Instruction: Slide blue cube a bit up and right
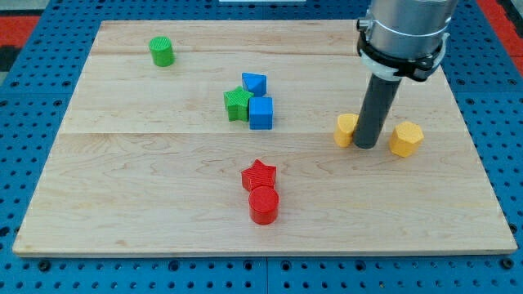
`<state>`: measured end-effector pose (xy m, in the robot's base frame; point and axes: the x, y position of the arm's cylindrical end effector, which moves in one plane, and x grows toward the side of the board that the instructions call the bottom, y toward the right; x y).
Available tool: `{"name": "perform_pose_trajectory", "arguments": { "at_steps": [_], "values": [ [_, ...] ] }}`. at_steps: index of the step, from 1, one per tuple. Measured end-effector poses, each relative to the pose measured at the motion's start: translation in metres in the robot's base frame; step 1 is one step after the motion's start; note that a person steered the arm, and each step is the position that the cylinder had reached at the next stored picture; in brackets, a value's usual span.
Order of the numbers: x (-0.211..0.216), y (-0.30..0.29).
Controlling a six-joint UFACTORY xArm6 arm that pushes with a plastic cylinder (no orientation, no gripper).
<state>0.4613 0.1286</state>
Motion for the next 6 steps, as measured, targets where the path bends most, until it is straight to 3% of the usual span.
{"name": "perform_pose_trajectory", "arguments": {
  "at_steps": [2, 3, 4, 6],
  "values": [
    [0.023, -0.106],
    [0.011, -0.167],
    [-0.014, -0.179],
    [-0.053, -0.137]
  ]
}}
